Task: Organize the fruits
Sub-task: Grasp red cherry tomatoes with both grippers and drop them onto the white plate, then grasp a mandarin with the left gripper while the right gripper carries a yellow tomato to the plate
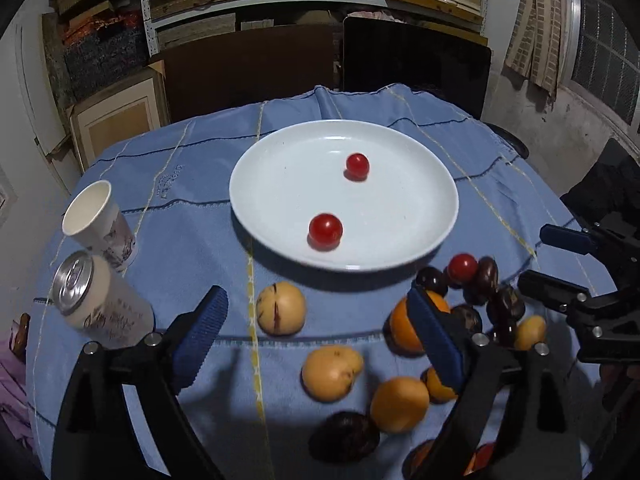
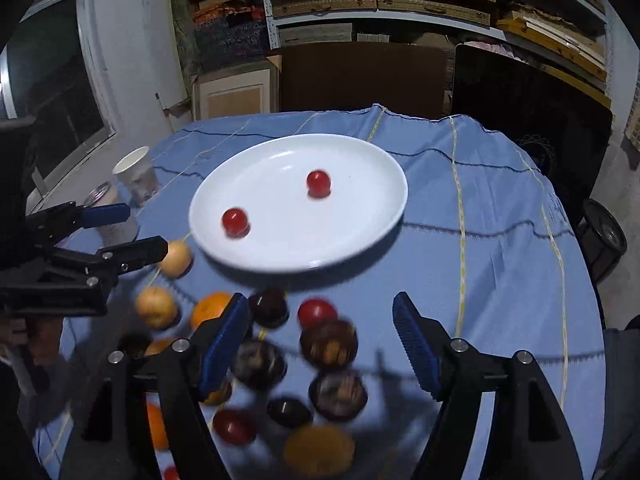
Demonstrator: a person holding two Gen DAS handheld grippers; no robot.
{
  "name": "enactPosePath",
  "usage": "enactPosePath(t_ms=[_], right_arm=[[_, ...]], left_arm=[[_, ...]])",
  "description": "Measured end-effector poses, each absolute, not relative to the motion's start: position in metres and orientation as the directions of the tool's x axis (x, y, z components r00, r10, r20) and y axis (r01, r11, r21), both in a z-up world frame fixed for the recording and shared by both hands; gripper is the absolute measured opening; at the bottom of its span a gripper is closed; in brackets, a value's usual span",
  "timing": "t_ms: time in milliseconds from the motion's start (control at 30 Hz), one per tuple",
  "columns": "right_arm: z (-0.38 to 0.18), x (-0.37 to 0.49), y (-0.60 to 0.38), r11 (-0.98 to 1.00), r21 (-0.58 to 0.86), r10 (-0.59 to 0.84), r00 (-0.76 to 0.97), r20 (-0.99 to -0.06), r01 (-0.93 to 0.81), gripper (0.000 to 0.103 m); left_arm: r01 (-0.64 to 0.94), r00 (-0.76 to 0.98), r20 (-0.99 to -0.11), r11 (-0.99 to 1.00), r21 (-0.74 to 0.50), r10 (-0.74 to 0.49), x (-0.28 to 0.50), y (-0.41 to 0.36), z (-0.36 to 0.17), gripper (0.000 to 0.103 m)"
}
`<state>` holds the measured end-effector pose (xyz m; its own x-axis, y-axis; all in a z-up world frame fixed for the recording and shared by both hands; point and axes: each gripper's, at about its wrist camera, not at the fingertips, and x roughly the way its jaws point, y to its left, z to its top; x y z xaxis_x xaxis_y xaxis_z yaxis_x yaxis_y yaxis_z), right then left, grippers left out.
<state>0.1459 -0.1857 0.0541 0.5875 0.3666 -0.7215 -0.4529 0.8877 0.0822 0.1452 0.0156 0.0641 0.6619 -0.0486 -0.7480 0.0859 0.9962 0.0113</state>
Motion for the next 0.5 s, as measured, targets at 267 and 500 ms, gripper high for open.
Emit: enactPosePath(t_ms=[267,500], right_arm=[[0.029,0.072,-0.200,0.865,0.068,0.372,0.545,-0.751,-0.497,0.079],[0.005,0.046,-0.195,0.861,0.052,0.345,0.505,-0.791,-0.506,0.079]], left_arm=[[0.129,0.635,-0.768,0.992,0.001,-0.082,0.063,0.007,0.034,0.092],[0.140,0.608,-0.786,0.990,-0.027,-0.107,0.037,-0.009,0.017,0.093]])
